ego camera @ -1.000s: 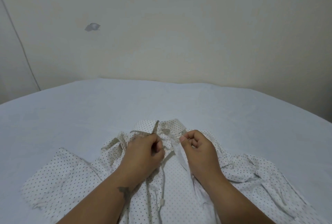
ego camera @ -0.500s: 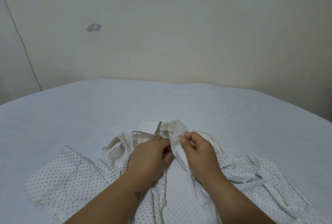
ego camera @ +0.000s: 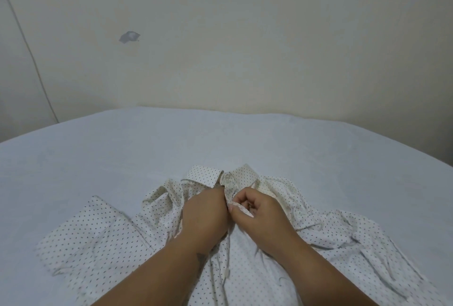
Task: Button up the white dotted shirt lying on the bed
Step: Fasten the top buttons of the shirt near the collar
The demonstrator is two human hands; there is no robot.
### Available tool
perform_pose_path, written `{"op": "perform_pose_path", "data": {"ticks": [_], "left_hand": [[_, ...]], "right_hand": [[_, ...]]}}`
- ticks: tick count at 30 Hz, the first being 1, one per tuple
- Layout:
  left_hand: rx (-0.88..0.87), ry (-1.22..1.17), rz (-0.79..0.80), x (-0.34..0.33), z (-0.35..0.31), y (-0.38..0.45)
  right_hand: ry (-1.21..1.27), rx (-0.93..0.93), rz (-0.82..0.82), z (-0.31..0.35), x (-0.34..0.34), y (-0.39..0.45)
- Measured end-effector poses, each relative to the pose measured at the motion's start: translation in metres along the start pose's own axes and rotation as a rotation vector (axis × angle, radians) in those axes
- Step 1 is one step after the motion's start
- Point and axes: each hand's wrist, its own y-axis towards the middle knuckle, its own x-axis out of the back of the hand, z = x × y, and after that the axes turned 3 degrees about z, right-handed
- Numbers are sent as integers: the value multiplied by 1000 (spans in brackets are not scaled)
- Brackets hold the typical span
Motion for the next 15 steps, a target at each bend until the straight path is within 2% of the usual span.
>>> {"op": "perform_pose_path", "data": {"ticks": [5,10,13,15], "left_hand": [[6,-148,-17,-1,6,-1],[2,-624,-33,12,8,-5],[12,-762,-10,26,9,-9],[32,-815,14,34,10,-10]], "right_hand": [[-10,-11,28,-1,0,0],[9,-38,-65,-4,1,1],[141,-104,-151,-3,6,3],[271,-153,-143,-2,9,4]]}}
